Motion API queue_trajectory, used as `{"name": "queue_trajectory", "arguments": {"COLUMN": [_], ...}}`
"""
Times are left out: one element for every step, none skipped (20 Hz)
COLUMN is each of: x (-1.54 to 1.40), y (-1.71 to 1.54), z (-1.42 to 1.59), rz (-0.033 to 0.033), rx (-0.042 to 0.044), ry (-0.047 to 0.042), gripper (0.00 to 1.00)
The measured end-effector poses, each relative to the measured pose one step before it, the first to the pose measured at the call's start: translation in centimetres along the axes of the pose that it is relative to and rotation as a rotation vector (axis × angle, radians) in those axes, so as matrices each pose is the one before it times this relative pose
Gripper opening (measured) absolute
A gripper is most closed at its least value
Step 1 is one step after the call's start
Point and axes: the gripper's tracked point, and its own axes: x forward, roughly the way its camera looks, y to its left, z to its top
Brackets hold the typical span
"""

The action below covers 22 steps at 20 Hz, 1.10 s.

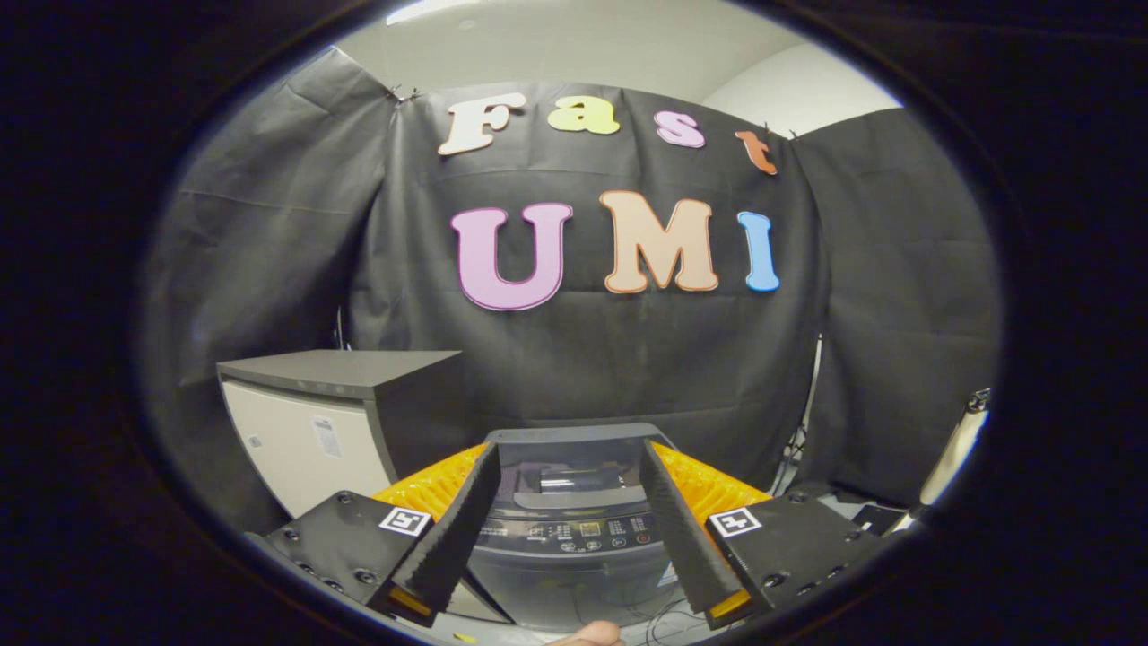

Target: Put the clothes into the washing machine and then close the washing machine lid.

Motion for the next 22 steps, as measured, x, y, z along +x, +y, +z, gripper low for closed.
{"name": "queue_trajectory", "arguments": {"x": [-0.207, -0.33, -0.418, -0.265, -0.572, -0.417, -0.405, -0.299, -0.124, -0.239, 0.131, -0.032, -0.077, -0.129, -0.104, -0.157, 0.134, -0.094, 0.043, -0.109, 0.188, 0.124], "y": [0.444, 0.184, 0.099, -0.032, -0.062, 0.066, 0.084, -0.092, -0.742, -0.609, -0.535, -0.485, -0.045, 0.032, 0.078, -0.053, 0.005, -0.134, -0.176, -0.129, -0.008, 0.086], "z": [0.169, 0.251, 0.175, 0.086, -0.013, -0.35, -0.288, -0.085, -0.072, 0.048, -0.031, 0.098, -0.023, 0.139, 0.083, 0.233, 0.081, 0.019, -0.041, -0.015, -0.094, -0.027], "rz": [0.02403, 0.01985, 0.01906, 0.01625, 0.01887, 0.02476, 0.02927, 0.0205, -0.00291, 0.00143, -0.00494, 0.00236, 0.00971, 0.0098, 0.00454, 0.00127, 0.00356, -0.00355, -0.00514, -0.00722, -0.00336, 0.00012], "rx": [0.00623, 0.00649, 0.00349, 0.00202, 0.00039, -0.00115, -0.00317, -0.00533, -0.00166, -0.00456, -0.00709, 0.00513, 0.00961, 0.00445, -0.00578, -0.01065, -0.00915, -0.00408, -0.00135, 0.00152, 0.00669, 0.0033], "ry": [-0.00646, -0.00456, -0.0044, -0.00836, -0.0073, 0.00016, -0.00637, -0.01497, -0.00595, -0.00359, -0.0024, 0.00101, -0.00345, -0.00113, -0.00168, -0.00181, -0.00084, -0.00114, -0.00221, -0.00329, -0.00046, -0.00186], "gripper": [0.97, 0.97, 0.97, 0.97, 0.98, 0.98, 0.98, 0.98, 0.98, 0.98, 0.97, 0.97, 0.97, 0.97, 0.97, 0.97, 0.97, 0.97, 0.97, 0.97, 0.97, 0.97]}}
